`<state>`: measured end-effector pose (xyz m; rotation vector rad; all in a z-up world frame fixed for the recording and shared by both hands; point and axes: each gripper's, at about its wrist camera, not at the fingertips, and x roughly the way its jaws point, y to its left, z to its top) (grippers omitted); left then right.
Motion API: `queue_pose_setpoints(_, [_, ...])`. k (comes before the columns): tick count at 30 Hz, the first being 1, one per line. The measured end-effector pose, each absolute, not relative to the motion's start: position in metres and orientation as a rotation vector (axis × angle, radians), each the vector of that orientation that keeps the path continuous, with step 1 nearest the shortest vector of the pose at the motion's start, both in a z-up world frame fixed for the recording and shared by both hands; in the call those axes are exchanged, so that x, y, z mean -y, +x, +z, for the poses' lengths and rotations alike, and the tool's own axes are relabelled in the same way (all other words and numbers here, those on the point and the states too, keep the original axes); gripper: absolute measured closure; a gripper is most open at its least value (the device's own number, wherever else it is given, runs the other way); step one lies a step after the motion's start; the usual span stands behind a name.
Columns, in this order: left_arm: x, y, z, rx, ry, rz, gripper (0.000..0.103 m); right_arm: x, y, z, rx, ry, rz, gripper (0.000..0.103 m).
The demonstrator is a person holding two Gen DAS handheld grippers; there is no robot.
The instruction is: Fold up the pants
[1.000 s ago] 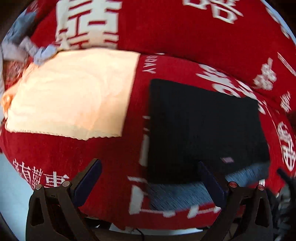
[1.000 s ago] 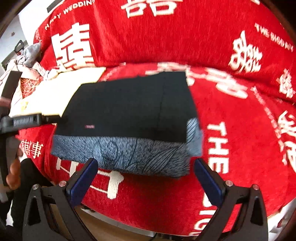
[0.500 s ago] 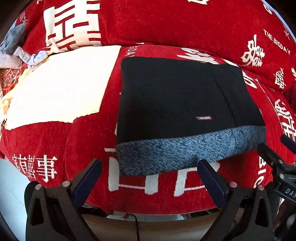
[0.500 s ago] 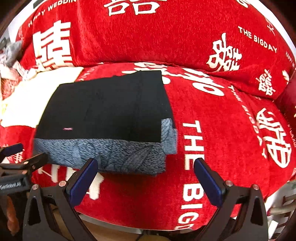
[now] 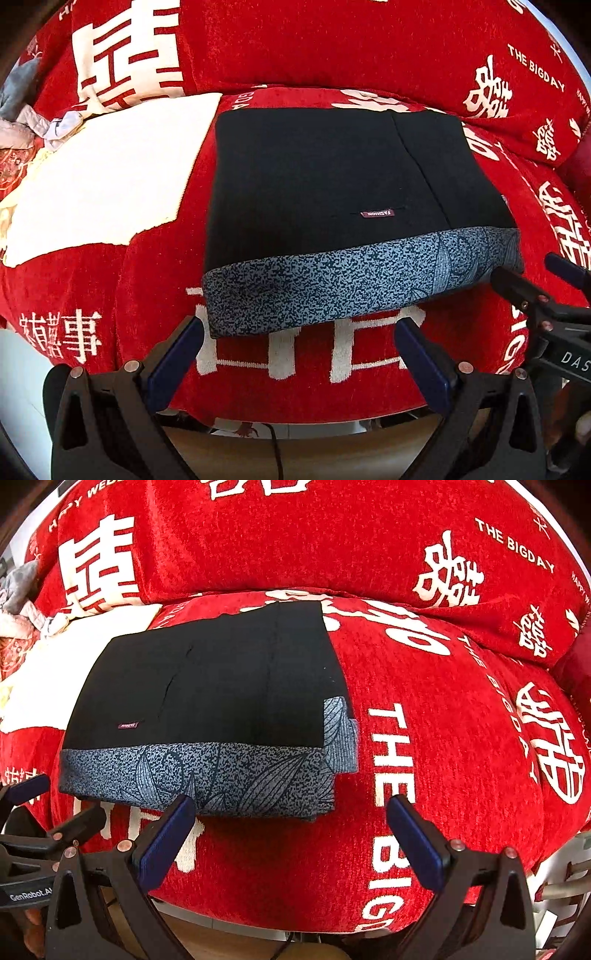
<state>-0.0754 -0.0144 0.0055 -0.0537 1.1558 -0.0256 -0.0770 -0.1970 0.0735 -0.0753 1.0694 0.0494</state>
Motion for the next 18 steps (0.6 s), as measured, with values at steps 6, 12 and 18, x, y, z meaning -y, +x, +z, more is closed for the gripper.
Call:
queue_pose_setpoints(6, [0.0195, -0.0751, 0.0022, -1.175, -0.037, -0.033, 0.000, 0.1948, -0.0768, 0.0718, -1.077, -0.063, 0.046, 0.000])
queue_pose_setpoints(12, [0.0215, -0.0769, 0.0056, -1.150, 0.011, 0.028, 0.000, 0.1940, -0.0770, 0.0701, -1.081, -0.058, 0.043, 0.000])
queue_pose_setpoints(18, [0.0207, -0.0776, 0.0036, -1.161, -0.004, 0.031, 0.000, 0.1942, -0.0767, 0.0701, -1.079, -0.061, 0.045, 0.000])
